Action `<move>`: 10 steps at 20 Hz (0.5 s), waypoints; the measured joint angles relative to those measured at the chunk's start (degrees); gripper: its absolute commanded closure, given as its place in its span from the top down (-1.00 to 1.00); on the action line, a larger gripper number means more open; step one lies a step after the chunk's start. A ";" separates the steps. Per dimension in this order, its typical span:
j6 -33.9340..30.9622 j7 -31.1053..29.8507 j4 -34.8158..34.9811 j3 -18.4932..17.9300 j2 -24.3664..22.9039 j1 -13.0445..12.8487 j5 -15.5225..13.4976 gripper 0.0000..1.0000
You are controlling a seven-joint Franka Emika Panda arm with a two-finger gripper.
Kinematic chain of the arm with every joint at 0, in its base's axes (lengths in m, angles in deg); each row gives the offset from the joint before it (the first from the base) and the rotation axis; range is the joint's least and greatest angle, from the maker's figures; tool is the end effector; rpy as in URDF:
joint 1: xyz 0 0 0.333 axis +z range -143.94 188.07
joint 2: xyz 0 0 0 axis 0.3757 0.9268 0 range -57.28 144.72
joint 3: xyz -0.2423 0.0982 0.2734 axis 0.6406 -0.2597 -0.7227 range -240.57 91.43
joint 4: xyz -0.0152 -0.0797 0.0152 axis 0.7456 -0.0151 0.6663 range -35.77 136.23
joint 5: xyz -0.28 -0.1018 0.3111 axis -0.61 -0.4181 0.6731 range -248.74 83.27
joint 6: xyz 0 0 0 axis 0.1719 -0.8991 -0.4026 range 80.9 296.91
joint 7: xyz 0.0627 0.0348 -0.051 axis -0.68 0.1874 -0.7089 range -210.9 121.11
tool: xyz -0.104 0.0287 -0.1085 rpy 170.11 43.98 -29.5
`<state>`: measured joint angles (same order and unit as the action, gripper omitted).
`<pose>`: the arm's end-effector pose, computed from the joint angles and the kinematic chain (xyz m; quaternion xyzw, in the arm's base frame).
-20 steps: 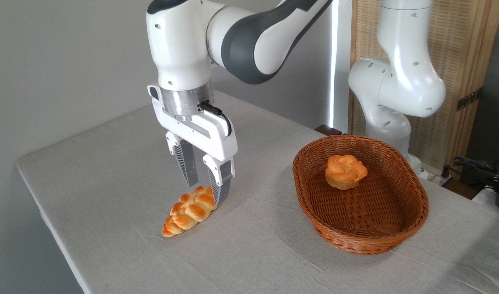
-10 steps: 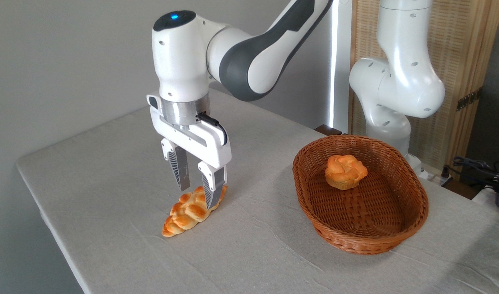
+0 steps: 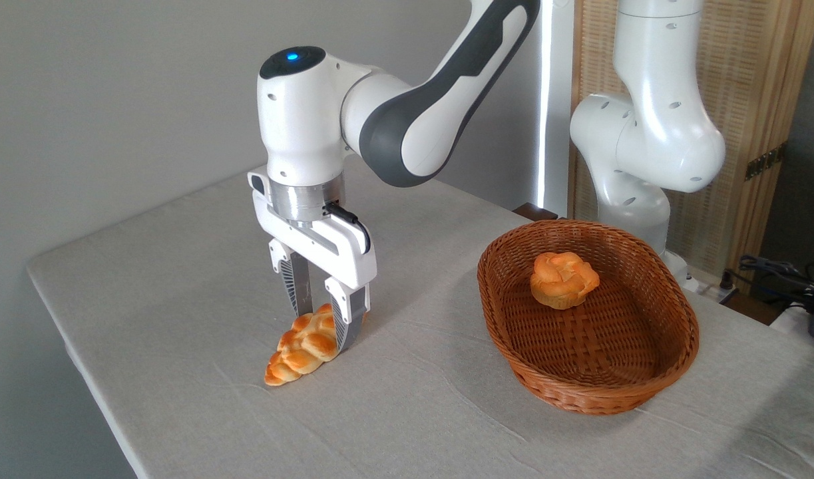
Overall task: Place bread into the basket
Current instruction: 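Close the gripper around the middle of the braided roll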
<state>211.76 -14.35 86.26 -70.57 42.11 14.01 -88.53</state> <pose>0.5558 -0.1251 0.3988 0.9406 -0.3340 0.0530 0.0312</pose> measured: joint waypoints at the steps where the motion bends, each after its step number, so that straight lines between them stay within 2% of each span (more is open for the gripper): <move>1: 0.27 0.00 0.20 0.14 0.08 -0.02 0.00 0.73; 4: 0.58 0.00 0.55 0.22 0.19 -0.03 0.00 0.06; 5: 0.60 0.00 0.59 0.22 0.19 -0.03 0.00 -0.07; 8: 0.62 0.00 0.62 0.23 0.19 -0.03 0.00 -0.46; 10: 0.65 0.00 0.62 0.23 0.19 -0.03 0.00 -0.52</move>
<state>212.40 -14.35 86.88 -70.33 42.30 13.98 -88.53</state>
